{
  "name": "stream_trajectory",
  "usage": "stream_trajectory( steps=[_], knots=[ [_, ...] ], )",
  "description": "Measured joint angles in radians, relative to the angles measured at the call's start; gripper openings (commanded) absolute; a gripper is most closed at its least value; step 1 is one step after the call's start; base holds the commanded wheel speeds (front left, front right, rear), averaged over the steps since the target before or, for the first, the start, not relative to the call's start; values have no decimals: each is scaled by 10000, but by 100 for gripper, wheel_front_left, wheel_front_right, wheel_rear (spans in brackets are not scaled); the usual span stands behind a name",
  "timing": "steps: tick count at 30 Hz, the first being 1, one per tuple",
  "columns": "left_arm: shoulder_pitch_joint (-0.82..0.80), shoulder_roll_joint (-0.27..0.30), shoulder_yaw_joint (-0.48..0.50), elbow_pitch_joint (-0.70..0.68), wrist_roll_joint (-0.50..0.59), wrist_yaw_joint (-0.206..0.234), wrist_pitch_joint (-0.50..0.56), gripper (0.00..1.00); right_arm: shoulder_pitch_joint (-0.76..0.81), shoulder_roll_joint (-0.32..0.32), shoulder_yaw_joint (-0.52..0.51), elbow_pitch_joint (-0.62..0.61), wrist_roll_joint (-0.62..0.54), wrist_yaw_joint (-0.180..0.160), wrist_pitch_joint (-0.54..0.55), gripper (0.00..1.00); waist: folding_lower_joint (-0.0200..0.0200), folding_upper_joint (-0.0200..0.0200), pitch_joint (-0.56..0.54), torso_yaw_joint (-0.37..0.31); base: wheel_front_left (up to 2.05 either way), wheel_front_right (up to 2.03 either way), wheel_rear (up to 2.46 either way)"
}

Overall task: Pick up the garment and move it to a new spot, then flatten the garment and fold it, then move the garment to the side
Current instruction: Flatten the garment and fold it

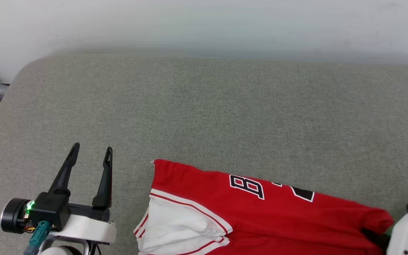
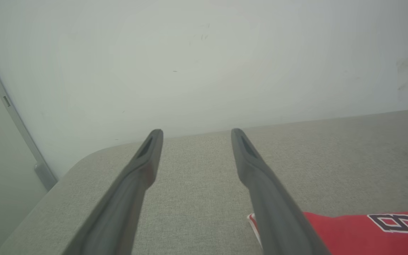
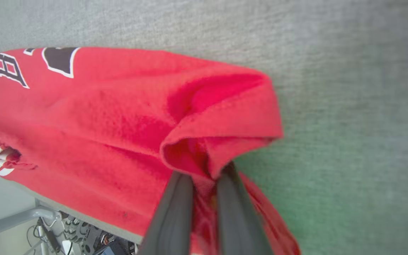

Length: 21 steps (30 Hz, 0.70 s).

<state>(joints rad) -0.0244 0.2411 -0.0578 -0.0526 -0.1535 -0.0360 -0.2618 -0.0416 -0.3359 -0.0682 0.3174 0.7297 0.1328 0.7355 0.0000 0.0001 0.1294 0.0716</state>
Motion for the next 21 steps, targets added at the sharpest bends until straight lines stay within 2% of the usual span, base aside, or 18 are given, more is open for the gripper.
stream_trajectory(
  steps=[11,16,21],
  knots=[
    [185,-343,303,169,278,-353,0,100,-350,-1544,-1007,828,-642,-12,-940,0,0,0,-334,-66,0,0,0],
    [269,-512,393,205,370,-441,-2,100,-388,-1595,-884,706,-433,-13,-949,0,0,0,-596,-66,0,0,0],
    [538,-635,431,284,443,-543,-12,100,-263,-1638,-493,13,-284,-15,-598,0,0,0,-932,-90,0,0,0]
  ],
)
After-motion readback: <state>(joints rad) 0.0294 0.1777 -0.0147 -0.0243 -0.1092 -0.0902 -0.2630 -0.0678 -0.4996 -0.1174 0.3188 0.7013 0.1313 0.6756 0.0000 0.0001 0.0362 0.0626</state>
